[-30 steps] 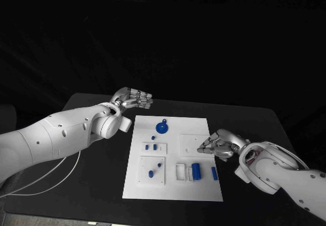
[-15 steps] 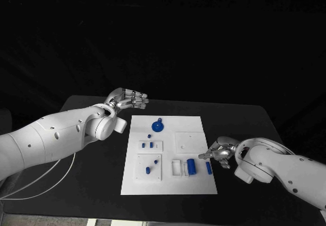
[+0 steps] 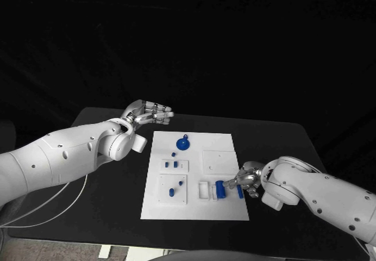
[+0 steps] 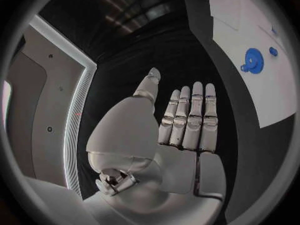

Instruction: Assemble the parts on the task board

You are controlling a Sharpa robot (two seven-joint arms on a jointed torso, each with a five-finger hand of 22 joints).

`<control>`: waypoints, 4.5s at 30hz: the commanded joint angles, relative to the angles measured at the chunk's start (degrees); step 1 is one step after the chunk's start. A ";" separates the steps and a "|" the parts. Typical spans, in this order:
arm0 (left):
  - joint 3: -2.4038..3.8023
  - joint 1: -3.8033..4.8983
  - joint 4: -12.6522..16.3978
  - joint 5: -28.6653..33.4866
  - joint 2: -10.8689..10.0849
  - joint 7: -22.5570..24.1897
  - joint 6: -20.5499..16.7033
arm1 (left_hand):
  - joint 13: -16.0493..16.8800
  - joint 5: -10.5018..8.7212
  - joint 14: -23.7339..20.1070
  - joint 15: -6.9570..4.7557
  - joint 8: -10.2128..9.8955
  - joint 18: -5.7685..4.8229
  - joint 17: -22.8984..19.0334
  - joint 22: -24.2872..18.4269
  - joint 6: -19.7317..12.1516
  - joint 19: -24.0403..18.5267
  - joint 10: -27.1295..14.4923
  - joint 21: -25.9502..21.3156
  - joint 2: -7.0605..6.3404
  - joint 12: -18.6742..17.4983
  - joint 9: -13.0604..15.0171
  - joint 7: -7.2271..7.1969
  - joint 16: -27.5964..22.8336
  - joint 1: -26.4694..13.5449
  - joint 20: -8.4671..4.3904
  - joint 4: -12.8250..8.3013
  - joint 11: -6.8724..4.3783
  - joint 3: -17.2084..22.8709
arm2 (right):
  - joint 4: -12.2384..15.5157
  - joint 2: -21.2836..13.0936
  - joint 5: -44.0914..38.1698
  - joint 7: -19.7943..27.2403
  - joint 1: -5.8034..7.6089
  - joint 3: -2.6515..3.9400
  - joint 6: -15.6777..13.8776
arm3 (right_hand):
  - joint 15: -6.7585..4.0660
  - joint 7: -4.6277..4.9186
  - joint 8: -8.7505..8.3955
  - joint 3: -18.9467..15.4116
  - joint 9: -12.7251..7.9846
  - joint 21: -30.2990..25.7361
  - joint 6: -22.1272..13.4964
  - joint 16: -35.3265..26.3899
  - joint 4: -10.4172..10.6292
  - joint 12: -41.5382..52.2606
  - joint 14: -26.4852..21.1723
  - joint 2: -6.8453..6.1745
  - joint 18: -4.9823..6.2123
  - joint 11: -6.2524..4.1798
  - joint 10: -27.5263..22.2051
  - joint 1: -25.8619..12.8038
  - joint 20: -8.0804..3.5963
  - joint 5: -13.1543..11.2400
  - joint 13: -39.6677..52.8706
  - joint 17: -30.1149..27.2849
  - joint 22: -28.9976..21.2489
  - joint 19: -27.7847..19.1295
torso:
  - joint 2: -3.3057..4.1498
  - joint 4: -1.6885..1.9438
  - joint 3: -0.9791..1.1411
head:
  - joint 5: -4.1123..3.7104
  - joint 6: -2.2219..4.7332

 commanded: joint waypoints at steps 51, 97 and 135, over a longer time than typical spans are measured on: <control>-0.36 -0.12 2.09 1.68 -1.00 1.44 3.41 | 0.06 -2.13 -2.50 0.89 0.00 1.36 -0.35 -1.85 -2.21 -0.44 -0.96 -0.20 -3.34 0.07 0.10 0.86 -0.26 -3.39 1.04 11.63 0.40 -3.59 | -7.81 7.12 -0.64 -0.49 -0.03 -2.80 -0.29 | -0.10 -1.17 -0.01 3.51 -0.28 -1.59 3.16 -1.08 -7.58 -1.72 0.20 5.45 -1.08 -0.60 -0.65 -0.11 0.06 -3.13 -0.85 1.63 2.16 3.18 | 0.44 0.59 -0.31 | 1.39 -0.86; -0.46 -0.12 1.86 1.72 -0.96 0.67 4.02 | 0.07 -1.74 -2.63 0.94 -0.01 1.41 -0.35 -1.88 -2.48 -0.51 -1.16 -0.12 -2.71 0.08 0.10 0.96 -0.26 -4.12 1.11 10.92 0.54 -3.32 | -4.72 9.42 1.04 -1.64 1.13 -2.91 3.09 | -0.57 -2.10 -0.01 -1.31 -0.47 -2.44 6.87 -2.36 -3.69 -3.49 0.18 5.18 -1.71 -1.18 -0.30 -2.74 -0.50 -8.42 -2.36 1.31 2.18 3.13 | 0.70 0.86 -0.39 | 1.24 -0.97; -0.46 -0.11 1.82 1.73 -1.34 0.00 4.29 | 0.07 -1.84 -2.63 0.94 -0.01 1.42 -0.34 -1.90 -2.61 -0.55 -1.28 -0.12 -2.67 0.08 0.10 1.02 -0.26 -4.16 1.14 11.01 0.60 -3.33 | -2.24 7.81 -0.69 2.01 1.12 -3.65 1.48 | -0.40 -1.64 0.06 -6.51 -0.23 -3.66 5.24 -3.55 4.22 -4.28 0.32 -0.25 -1.20 -0.83 -1.56 -1.52 -0.38 -9.02 -2.51 2.04 2.53 3.21 | 0.77 0.81 -0.29 | 1.44 -0.89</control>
